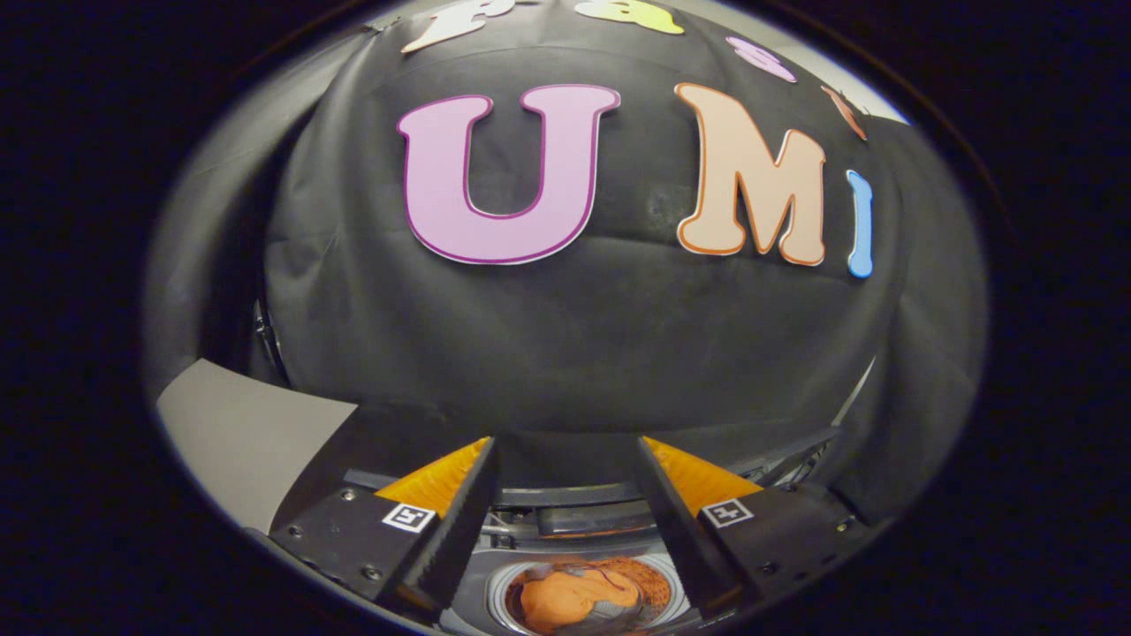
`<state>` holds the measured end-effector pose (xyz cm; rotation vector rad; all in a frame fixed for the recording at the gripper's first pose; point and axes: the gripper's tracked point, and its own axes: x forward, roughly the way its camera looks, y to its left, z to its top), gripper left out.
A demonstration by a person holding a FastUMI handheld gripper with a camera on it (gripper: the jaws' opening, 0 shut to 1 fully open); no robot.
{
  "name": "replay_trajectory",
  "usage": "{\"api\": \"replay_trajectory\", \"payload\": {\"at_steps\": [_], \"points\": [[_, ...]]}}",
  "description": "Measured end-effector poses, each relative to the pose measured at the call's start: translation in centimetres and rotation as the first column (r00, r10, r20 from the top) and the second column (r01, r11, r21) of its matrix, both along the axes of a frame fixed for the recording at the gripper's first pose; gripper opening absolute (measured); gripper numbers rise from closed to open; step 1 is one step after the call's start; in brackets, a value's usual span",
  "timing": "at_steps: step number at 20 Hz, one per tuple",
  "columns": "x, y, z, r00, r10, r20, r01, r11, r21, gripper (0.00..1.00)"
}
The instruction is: Put the clothes into the washing machine and then close the washing machine lid.
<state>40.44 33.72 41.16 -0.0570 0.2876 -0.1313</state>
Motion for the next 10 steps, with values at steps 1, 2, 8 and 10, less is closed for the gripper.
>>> {"api": "replay_trajectory", "payload": {"at_steps": [1,2,8,10], "points": [[0.0,-0.02,0.01,1.0,-0.001,0.002,0.001,1.0,-0.001,0.94],[-0.01,-0.04,0.05,1.0,-0.004,0.007,0.004,1.0,-0.002,0.94],[-0.06,0.0,0.04,1.0,-0.011,0.016,0.011,1.0,0.005,0.94],[-0.18,-0.07,0.01,1.0,-0.013,0.009,0.013,1.0,0.006,0.94]]}}
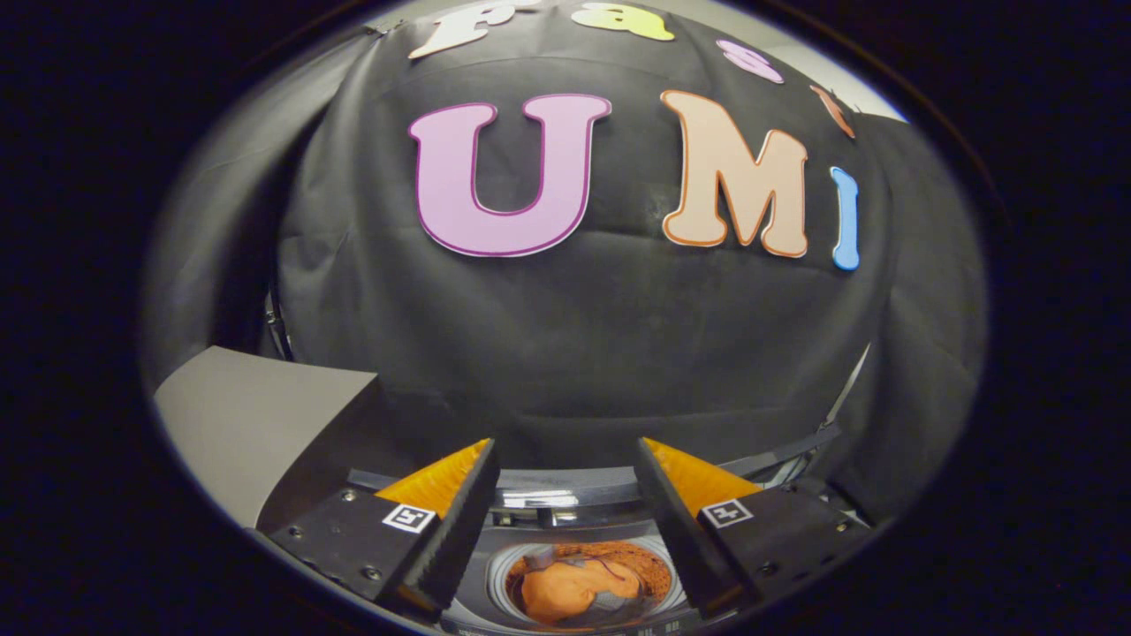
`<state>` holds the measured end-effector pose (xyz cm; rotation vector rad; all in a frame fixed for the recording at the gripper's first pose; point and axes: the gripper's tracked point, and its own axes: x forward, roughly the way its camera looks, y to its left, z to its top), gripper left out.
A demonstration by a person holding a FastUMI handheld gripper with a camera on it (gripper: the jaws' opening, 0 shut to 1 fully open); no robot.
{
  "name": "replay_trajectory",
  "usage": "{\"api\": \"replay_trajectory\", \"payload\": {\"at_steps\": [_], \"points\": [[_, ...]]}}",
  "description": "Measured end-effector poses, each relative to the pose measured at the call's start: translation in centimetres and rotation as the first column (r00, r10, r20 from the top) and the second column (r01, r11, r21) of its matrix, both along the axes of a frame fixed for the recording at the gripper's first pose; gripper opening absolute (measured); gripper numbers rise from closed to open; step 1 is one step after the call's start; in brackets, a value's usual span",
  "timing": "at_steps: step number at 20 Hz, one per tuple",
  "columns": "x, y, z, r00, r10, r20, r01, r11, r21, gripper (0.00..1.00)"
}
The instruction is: Put the clothes into the washing machine and then close the washing machine lid.
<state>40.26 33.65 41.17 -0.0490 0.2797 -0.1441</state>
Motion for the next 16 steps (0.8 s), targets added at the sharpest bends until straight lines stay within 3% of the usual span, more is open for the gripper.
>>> {"api": "replay_trajectory", "payload": {"at_steps": [10,16], "points": [[0.1,-0.3,-0.7,0.999,-0.004,-0.045,0.004,1.0,0.016,0.97],[-1.1,-1.1,-3.5,0.997,-0.022,-0.081,0.019,0.999,-0.036,0.96]]}}
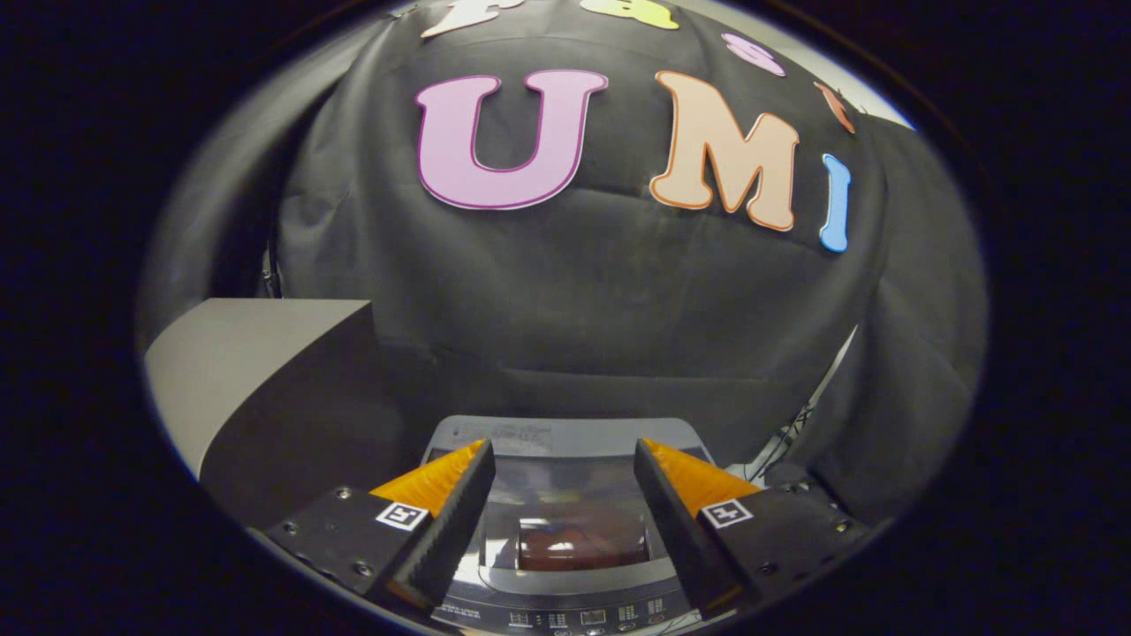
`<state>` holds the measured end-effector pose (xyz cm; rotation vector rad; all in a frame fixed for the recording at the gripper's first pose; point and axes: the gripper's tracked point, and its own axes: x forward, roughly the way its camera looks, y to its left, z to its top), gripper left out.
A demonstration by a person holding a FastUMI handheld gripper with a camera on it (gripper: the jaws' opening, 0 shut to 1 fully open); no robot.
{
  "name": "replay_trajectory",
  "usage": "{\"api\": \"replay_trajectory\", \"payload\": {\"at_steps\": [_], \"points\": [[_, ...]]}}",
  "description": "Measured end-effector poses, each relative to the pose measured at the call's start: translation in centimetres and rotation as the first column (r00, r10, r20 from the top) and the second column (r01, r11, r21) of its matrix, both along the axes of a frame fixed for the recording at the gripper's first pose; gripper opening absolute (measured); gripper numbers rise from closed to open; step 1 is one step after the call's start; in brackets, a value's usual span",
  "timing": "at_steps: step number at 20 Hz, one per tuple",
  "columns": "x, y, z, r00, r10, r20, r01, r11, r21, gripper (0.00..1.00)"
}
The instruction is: Put the clothes into the washing machine and then close the washing machine lid.
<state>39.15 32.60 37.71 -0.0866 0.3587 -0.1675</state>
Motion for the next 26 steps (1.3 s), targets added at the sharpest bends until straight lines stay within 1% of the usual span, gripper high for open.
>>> {"api": "replay_trajectory", "payload": {"at_steps": [12,16,20,26], "points": [[-1.0,-0.8,-0.1,1.0,0.004,0.028,-0.005,0.999,0.033,0.97],[-1.9,-1.7,0.7,0.997,0.009,0.074,-0.013,0.998,0.063,0.97],[-2.9,-2.3,1.9,0.989,0.028,0.142,-0.041,0.995,0.091,0.97],[-4.8,-4.2,3.0,0.978,0.042,0.205,-0.059,0.995,0.076,0.98]]}}
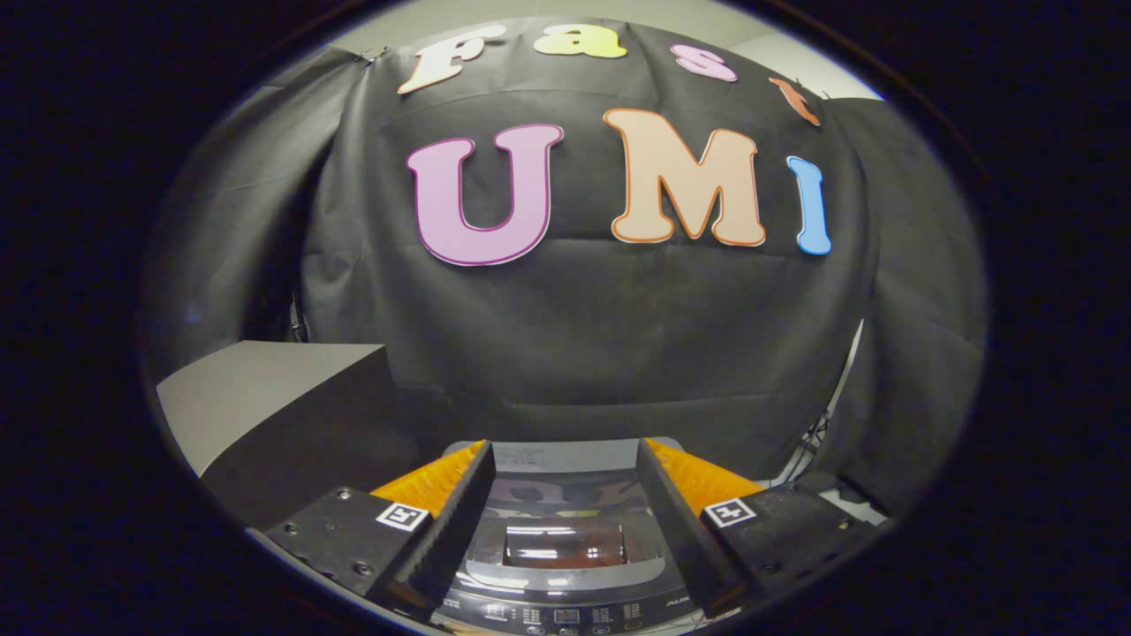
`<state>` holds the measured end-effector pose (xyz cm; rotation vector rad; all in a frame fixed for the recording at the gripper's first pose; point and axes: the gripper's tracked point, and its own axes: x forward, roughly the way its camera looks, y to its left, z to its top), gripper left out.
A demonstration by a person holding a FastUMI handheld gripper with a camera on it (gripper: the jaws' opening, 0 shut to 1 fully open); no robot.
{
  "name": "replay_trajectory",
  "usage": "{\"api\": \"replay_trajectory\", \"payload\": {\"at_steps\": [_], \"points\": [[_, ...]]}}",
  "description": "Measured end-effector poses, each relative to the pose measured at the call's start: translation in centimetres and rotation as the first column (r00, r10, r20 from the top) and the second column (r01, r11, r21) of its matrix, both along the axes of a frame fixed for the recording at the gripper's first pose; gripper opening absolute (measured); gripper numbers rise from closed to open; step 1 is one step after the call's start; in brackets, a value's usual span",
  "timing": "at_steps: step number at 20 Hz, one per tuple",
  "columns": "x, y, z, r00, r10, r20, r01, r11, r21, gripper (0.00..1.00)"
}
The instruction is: Put the clothes into the washing machine and then close the washing machine lid.
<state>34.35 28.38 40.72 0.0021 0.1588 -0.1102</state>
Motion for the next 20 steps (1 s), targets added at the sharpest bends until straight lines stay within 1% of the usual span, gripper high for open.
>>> {"api": "replay_trajectory", "payload": {"at_steps": [9,13,15,20], "points": [[-3.5,-4.2,1.0,0.994,-0.007,0.11,0.001,0.999,0.048,0.97],[-5.5,-5.7,1.2,0.985,0.018,0.173,-0.026,0.998,0.049,0.98],[-6.7,-6.2,1.1,0.978,0.038,0.204,-0.046,0.998,0.032,0.97],[-9.6,-7.1,0.8,0.957,0.075,0.28,-0.064,0.997,-0.047,0.97]]}}
